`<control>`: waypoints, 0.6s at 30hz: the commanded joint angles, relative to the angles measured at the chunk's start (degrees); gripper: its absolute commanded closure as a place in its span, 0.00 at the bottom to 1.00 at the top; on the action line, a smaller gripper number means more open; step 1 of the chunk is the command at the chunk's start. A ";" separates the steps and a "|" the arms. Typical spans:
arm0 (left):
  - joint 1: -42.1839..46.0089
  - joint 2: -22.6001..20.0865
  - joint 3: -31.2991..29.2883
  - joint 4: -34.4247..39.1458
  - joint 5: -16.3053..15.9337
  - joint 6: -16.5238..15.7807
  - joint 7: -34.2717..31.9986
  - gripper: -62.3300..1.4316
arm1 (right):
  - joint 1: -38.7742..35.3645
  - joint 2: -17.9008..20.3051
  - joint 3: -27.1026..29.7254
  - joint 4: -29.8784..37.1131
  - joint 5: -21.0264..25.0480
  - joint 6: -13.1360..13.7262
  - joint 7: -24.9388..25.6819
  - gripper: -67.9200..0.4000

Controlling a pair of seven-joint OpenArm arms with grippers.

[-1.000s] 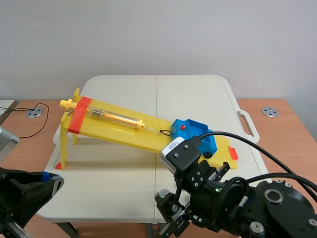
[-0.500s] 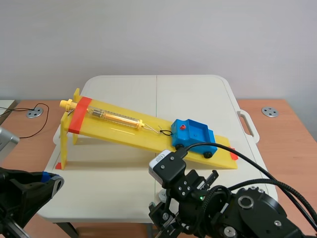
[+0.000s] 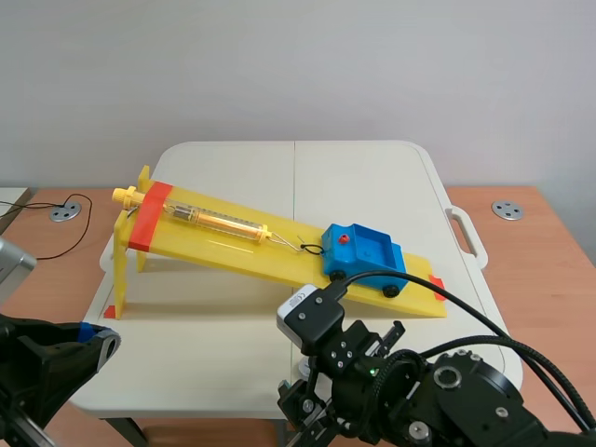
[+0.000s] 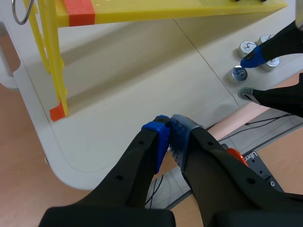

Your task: Place the four metal weights on the blue cart on the ramp.

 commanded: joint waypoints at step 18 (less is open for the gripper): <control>-0.02 0.28 -0.90 4.15 -4.22 -1.01 -5.53 0.91 | 5.49 -1.73 -1.27 -1.55 1.05 -1.92 6.67 0.93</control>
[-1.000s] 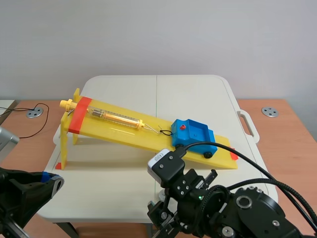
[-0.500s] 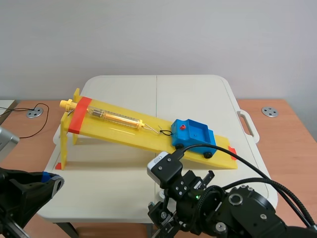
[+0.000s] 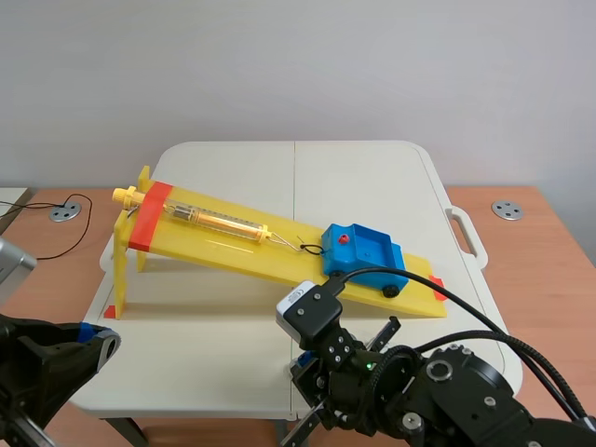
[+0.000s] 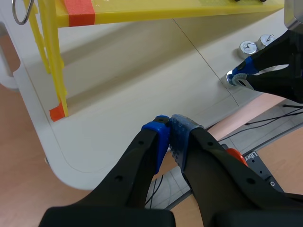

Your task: Place the four metal weights on the blue cart on the ramp.

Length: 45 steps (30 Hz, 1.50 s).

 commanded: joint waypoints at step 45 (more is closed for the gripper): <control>-0.02 0.26 -0.90 4.15 -4.22 -1.01 -5.51 0.91 | -11.17 4.11 33.81 38.27 36.57 2.40 -7.80 0.98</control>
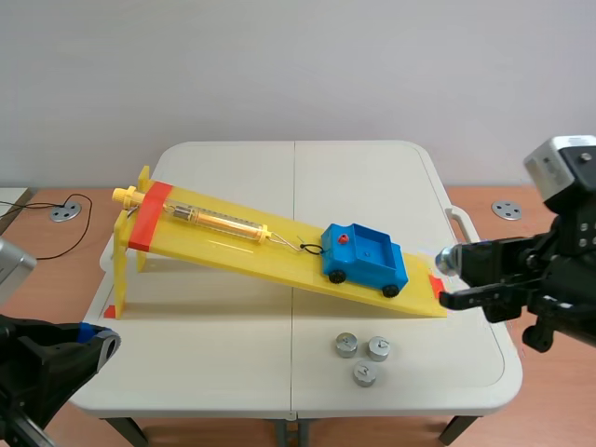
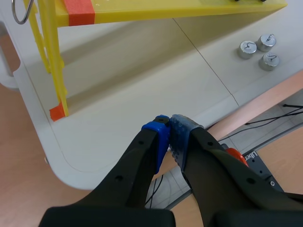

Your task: Place the four metal weights on the blue cart on the ramp.

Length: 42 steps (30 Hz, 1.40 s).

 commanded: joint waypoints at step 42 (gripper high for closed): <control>-0.02 0.28 -0.90 4.15 -4.22 -1.01 -5.49 0.91 | 32.44 -13.79 -3.91 -27.80 0.39 1.97 10.01 0.98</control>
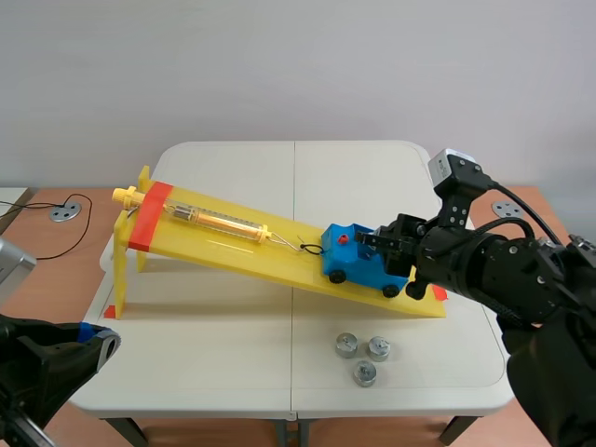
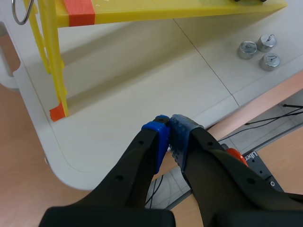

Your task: Place the four metal weights on the blue cart on the ramp.

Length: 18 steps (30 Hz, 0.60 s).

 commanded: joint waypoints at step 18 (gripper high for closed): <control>-0.02 0.28 -0.90 4.15 -4.22 -1.01 -5.49 0.91 | 7.02 -1.38 -1.11 2.91 1.57 -2.95 11.63 0.98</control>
